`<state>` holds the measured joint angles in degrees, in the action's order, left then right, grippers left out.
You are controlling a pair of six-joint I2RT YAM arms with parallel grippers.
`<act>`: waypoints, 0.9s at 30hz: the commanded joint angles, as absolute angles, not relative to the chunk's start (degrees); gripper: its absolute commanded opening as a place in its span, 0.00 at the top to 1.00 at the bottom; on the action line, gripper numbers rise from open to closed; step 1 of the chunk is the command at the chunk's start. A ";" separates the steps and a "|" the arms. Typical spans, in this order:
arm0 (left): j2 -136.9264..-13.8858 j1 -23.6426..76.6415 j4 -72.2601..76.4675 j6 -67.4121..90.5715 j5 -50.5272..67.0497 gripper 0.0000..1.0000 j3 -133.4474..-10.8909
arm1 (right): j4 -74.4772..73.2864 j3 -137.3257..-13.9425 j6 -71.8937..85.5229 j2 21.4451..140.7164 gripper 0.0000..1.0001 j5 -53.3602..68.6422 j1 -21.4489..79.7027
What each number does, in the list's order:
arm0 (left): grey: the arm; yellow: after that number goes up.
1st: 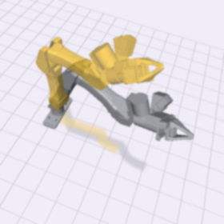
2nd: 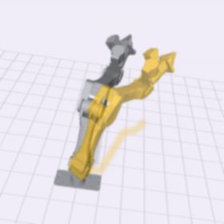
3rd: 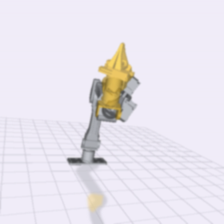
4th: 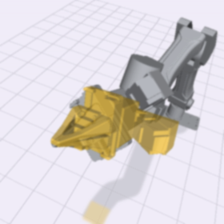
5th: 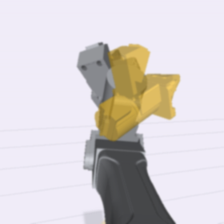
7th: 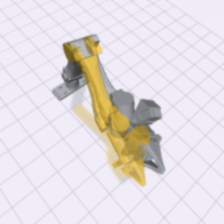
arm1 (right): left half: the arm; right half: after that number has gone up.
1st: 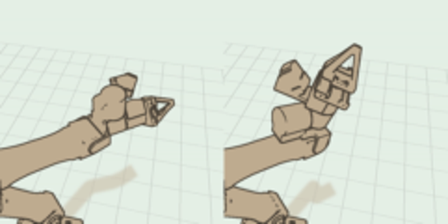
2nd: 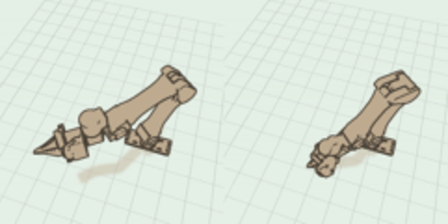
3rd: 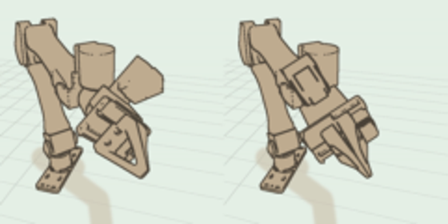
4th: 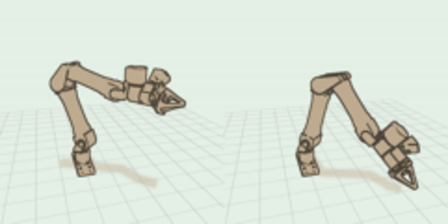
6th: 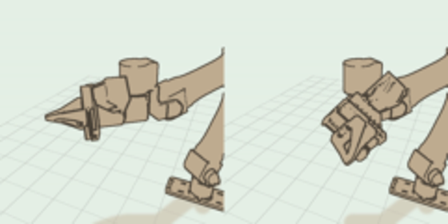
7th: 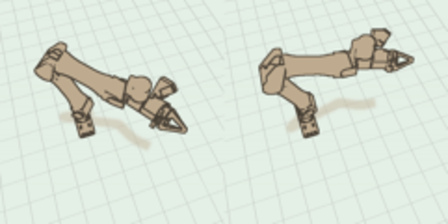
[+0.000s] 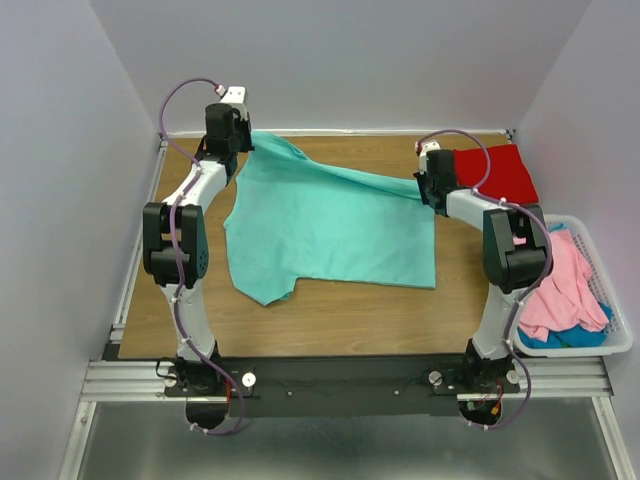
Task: Fold and stack the t-shirts
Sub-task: Fold the tshirt
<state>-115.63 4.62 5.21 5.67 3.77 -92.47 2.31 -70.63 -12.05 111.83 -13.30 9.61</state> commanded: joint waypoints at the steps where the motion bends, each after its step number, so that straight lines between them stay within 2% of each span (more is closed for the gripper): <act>1: -116.54 4.57 7.47 6.15 5.18 1.00 -93.52 | 5.10 -73.12 -12.13 113.64 0.99 -15.38 9.23; 12: -114.44 4.48 7.03 6.77 4.13 1.00 -88.69 | 5.18 -71.72 -12.04 111.45 0.99 -17.31 9.14; 27: -104.68 3.96 3.34 8.96 -2.02 1.00 -78.23 | 5.19 -65.83 -9.41 106.35 0.99 -19.78 9.14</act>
